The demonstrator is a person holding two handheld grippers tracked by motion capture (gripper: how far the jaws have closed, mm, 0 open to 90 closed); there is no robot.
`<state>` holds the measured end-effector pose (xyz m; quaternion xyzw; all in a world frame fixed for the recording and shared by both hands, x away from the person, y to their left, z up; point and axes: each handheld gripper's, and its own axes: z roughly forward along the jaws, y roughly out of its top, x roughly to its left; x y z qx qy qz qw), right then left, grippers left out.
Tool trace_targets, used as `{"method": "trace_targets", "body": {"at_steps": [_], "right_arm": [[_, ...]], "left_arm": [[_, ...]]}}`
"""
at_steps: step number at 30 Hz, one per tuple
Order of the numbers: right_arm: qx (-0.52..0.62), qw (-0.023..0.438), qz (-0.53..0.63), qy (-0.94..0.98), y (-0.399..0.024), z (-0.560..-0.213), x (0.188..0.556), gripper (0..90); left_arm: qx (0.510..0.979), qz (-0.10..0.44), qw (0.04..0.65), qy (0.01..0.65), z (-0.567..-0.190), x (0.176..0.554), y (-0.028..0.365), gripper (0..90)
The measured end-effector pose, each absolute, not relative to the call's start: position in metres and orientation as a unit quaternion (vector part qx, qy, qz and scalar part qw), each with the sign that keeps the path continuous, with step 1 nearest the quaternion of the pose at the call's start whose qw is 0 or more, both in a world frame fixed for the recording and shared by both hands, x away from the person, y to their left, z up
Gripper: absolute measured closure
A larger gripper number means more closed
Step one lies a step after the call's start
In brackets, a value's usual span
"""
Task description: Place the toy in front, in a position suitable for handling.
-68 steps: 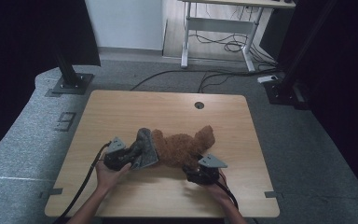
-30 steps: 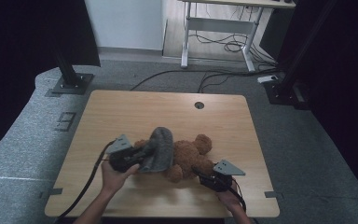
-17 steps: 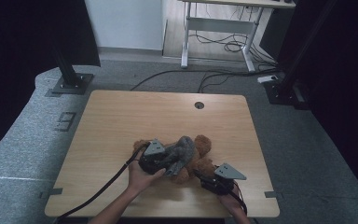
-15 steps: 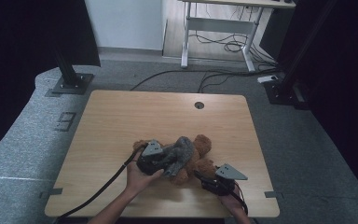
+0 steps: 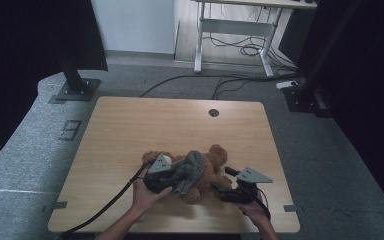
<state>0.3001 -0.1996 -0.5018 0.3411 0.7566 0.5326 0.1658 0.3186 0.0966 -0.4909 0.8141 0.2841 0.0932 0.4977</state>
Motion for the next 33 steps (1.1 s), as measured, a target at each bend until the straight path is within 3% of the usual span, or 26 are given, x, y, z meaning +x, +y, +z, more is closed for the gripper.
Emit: {"method": "trace_targets", "body": {"at_steps": [4, 8, 11, 18, 21, 26, 33], "right_arm": [[0.319, 0.143, 0.497, 0.794, -0.173, -0.516, 0.311, 30.7], [0.336, 0.161, 0.492, 0.787, -0.160, -0.526, 0.313, 45.6], [0.341, 0.175, 0.490, 0.783, -0.158, -0.529, 0.313, 50.7], [0.338, 0.210, 0.479, 0.782, -0.158, -0.535, 0.309, 55.8], [0.325, 0.203, 0.484, 0.787, -0.161, -0.535, 0.307, 56.4], [0.323, 0.201, 0.483, 0.789, -0.161, -0.537, 0.309, 56.7], [0.324, 0.200, 0.485, 0.787, -0.163, -0.538, 0.309, 57.1]], "left_arm": [[0.815, 0.105, 0.494, 0.285, -0.493, 0.318, 0.099, 76.2], [0.809, 0.098, 0.498, 0.295, -0.494, 0.327, 0.101, 76.1], [0.806, 0.103, 0.500, 0.300, -0.494, 0.330, 0.097, 76.0], [0.812, 0.140, 0.478, 0.305, -0.493, 0.325, 0.110, 76.2], [0.807, 0.126, 0.491, 0.304, -0.498, 0.324, 0.128, 76.5], [0.804, 0.151, 0.495, 0.293, -0.499, 0.311, 0.140, 76.4], [0.784, 0.160, 0.504, 0.324, -0.498, 0.312, 0.172, 75.9]]}}
